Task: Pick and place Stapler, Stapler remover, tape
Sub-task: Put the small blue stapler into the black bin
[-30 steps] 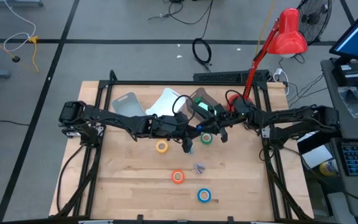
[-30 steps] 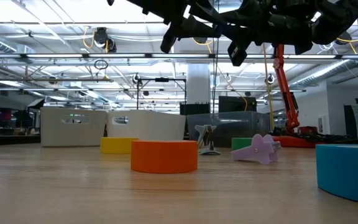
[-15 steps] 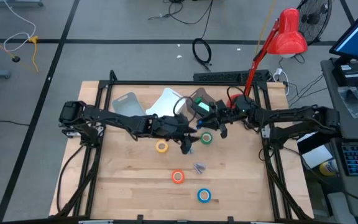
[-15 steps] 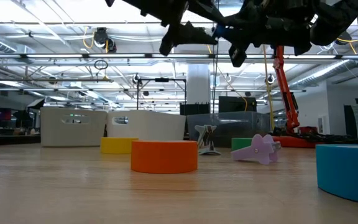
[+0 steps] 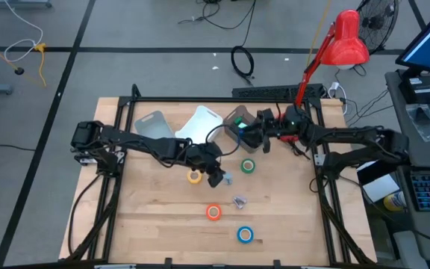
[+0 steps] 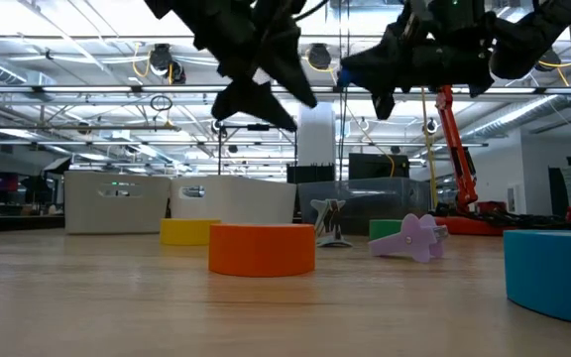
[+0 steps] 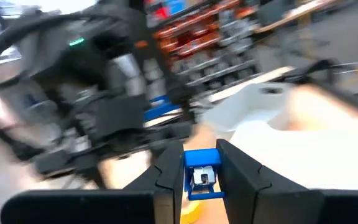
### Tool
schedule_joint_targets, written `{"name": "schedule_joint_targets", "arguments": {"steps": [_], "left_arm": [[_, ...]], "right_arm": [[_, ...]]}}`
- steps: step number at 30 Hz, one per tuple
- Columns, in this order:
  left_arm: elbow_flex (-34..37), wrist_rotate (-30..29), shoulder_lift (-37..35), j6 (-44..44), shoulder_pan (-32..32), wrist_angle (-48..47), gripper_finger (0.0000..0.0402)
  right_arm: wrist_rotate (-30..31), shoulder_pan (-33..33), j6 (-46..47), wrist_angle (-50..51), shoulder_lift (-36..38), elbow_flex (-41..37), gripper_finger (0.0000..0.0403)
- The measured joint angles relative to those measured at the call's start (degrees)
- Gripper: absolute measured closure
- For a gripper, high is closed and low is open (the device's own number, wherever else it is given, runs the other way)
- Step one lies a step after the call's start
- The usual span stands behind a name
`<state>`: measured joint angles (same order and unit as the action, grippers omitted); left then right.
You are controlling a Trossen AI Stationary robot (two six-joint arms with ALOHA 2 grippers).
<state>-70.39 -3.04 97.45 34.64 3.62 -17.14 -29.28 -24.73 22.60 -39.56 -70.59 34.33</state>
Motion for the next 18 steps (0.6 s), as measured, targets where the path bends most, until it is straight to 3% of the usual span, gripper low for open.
{"name": "schedule_joint_targets", "arguments": {"steps": [8, 18], "left_arm": [[0.01, -0.08, 0.00, -1.88, -1.76, -4.05, 0.0190], [0.04, 1.28, -0.96, -4.17, -4.98, -3.95, 0.0190]], "right_arm": [[8.79, -4.20, -5.78, 6.70, -1.14, 0.02, 0.0337], [18.06, -5.09, -8.41, 5.86, -10.85, 1.20, 0.0337]]}}
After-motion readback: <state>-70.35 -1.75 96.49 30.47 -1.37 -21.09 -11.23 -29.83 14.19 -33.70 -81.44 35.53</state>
